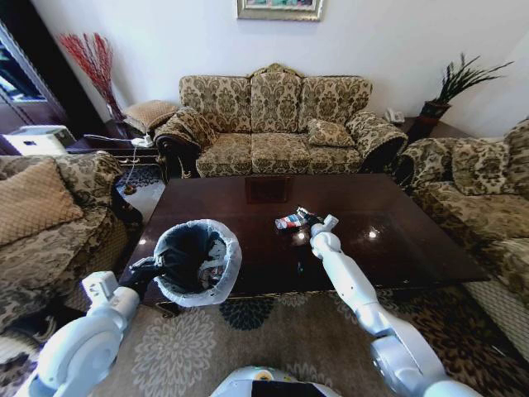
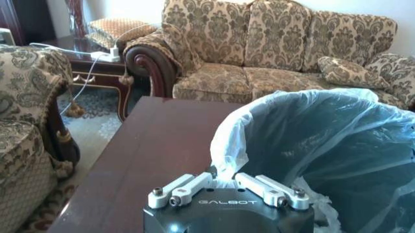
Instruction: Move to the front of the table and place the trash on the table into the trash bin.
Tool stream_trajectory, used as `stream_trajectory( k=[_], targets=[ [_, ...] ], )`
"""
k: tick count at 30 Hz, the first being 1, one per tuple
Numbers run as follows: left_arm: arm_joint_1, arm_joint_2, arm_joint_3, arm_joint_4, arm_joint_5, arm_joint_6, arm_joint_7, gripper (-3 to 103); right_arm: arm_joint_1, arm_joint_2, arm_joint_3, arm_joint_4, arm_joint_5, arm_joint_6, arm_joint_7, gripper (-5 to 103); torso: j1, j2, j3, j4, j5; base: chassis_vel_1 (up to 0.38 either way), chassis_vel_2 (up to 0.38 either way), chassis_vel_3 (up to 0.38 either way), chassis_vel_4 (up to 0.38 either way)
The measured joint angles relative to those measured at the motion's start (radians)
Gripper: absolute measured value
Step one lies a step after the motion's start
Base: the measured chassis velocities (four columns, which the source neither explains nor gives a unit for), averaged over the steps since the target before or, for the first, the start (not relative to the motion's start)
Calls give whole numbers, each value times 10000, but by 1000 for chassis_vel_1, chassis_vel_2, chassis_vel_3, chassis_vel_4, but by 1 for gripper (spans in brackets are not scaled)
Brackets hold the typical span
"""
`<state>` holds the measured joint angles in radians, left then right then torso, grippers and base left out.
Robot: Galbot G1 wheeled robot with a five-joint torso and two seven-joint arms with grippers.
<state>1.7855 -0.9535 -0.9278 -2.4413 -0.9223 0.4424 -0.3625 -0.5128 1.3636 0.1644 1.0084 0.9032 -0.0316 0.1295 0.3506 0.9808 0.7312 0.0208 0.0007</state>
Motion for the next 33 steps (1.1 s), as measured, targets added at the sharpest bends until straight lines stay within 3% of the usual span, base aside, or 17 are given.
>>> stream_trajectory(
  k=[9, 15, 19, 22, 24, 25, 26, 27, 30, 31, 32, 33],
  targets=[
    [71, 9, -115, -49, 3, 0, 2, 0, 3, 295, -3, 29, 242, -101, 0, 100, -3, 1, -1, 0, -8, -45, 44, 52, -43],
    [60, 22, -132, -18, 0, -3, 0, 0, -415, 365, -6, 1231, 346, -134, 0, 100, -1, 2, -1, -4, -5, -184, 171, 173, -162],
    [-11, 4, -64, 25, 2, -6, -1, 0, -562, 351, 283, 2078, 1018, -320, 0, 100, 15, -2, 4, -1, -7, -128, 130, 108, -138],
    [-12, 2, -65, 25, 4, -6, -2, 0, -748, 223, 482, 2314, 750, -320, 0, 100, 15, -2, 3, 0, -11, -40, 60, 13, -51],
    [10, -7, -97, 52, 6, -12, -4, 0, -1622, -252, 460, 3332, -1429, -127, 0, 100, 5, -2, 2, 1, -2, -1, 26, -2, 0],
    [10, -7, -97, 52, 6, -12, -4, 0, -1622, -252, 460, 3332, -1429, -127, 0, 100, 5, -2, 2, 1, -2, 0, 0, 0, 0],
    [2, -45, -78, 74, 15, -12, -5, 0, -2238, -351, 658, 4063, -2440, -344, -1, 100, -7, 2, -5, -3, -11, 0, 0, 0, 0],
    [-1, -86, -52, 75, 35, -12, -4, 0, -2631, -461, 676, 4418, -2830, -599, -1, 100, -14, 3, -5, -9, -3, 0, 0, 0, 0],
    [12, -180, -27, 54, 60, -12, -2, 0, -2801, -544, 679, 4672, -2608, -931, 1, 100, -15, 3, -6, -9, -8, 38, -73, -44, 37],
    [11, -251, -15, 10, 70, -13, 9, 0, -2641, -369, 819, 4728, -1811, -1794, -2, 100, -13, 3, -5, -2, 6, 18, -57, -14, 17],
    [11, -251, -15, 10, 70, -13, 9, 0, -2641, -369, 819, 4728, -1811, -1794, -2, 100, -13, 3, -5, -2, 6, 18, -57, -14, 17],
    [14, -259, -20, -4, 76, -13, 9, 0, -2635, -471, 899, 4774, -1682, -2263, -5, 100, -9, 4, -6, 18, -10, 0, 0, 0, 0]
  ],
)
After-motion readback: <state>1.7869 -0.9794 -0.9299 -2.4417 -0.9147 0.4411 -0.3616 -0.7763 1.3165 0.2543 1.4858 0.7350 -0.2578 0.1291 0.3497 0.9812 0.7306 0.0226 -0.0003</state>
